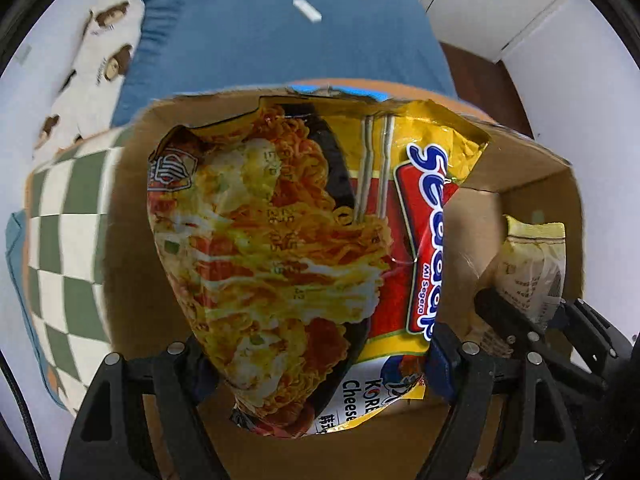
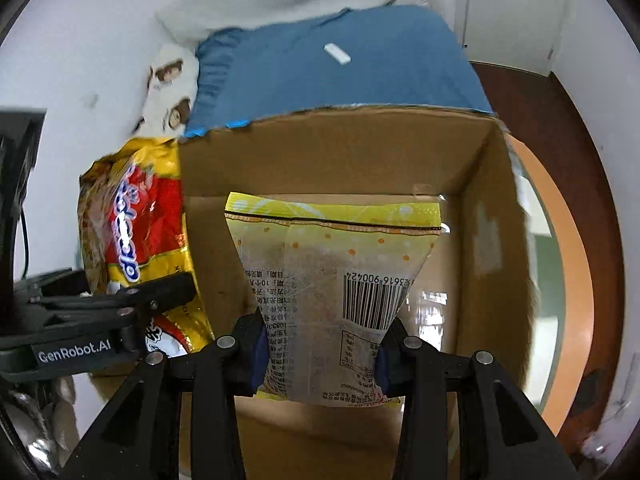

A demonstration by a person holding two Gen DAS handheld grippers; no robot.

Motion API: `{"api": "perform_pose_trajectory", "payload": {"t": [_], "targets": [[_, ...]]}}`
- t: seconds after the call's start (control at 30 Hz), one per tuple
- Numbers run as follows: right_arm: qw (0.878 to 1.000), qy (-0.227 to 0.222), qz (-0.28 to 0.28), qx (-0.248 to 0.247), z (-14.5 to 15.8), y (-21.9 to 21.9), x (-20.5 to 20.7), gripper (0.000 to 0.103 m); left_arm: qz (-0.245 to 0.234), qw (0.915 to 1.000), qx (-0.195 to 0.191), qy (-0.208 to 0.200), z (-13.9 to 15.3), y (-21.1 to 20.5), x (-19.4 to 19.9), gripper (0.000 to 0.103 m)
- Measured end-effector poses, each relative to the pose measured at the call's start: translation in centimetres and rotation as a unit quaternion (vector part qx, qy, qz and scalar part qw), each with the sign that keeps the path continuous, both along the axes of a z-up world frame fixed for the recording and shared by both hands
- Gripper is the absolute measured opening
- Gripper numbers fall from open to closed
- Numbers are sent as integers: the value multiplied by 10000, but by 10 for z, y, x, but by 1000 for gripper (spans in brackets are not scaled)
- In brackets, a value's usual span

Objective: Organize snacks
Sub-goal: 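Carry both packets into the cardboard box and open both tools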

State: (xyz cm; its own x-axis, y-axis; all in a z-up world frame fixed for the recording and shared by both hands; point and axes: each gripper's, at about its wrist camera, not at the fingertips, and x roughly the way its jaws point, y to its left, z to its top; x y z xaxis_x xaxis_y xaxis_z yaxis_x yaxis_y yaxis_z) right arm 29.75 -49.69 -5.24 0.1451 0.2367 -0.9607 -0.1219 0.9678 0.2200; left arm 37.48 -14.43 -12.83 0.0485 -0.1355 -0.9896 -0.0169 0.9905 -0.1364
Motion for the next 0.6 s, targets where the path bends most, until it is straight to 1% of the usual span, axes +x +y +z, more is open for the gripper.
{"api": "perform_pose_trajectory", "payload": {"t": [0.1, 0.13, 0.17, 0.2, 0.23, 0.27, 0.3, 0.33, 0.37, 0.47, 0.53, 0.6], "targets": [[9997, 239, 48, -44, -21, -5, 13, 43, -12, 9996, -57, 288, -21, 3, 15, 79], [9996, 280, 68, -16, -25, -9, 16, 44, 6, 9989, -98, 469, -29, 4, 19, 80], [9993, 344, 118, 26, -33, -11, 24, 45, 44, 9979, -163, 626, -35, 6, 25, 80], [9989, 447, 133, 85, -39, -3, 37, 45, 81, 9967, -275, 757, -42, 7, 30, 80], [9982, 571, 132, 117, -43, -5, 47, 47, 95, 9955, -405, 857, -48, 9, 33, 80], [9978, 635, 152, 122, -44, -7, 49, 52, 75, 9950, -446, 888, -52, 10, 35, 80], [9974, 711, 138, 66, -45, -13, 53, 71, 73, 9957, -376, 847, -53, 12, 35, 83], [9973, 723, 106, 17, -47, -20, 58, 88, 66, 9962, -340, 802, -54, 16, 34, 89], [9972, 732, 141, 110, -45, -25, 57, 88, 78, 9966, -350, 738, -51, 19, 32, 91], [9969, 760, 220, -12, -39, -23, 53, 89, 117, 9968, -430, 659, -43, 25, 26, 93], [9965, 758, 247, -248, -36, -26, 44, 89, 99, 9976, -343, 596, -38, 28, 20, 93], [9962, 769, 213, -355, -35, -15, 43, 89, 109, 9987, -219, 453, -30, 31, 14, 93]]}}
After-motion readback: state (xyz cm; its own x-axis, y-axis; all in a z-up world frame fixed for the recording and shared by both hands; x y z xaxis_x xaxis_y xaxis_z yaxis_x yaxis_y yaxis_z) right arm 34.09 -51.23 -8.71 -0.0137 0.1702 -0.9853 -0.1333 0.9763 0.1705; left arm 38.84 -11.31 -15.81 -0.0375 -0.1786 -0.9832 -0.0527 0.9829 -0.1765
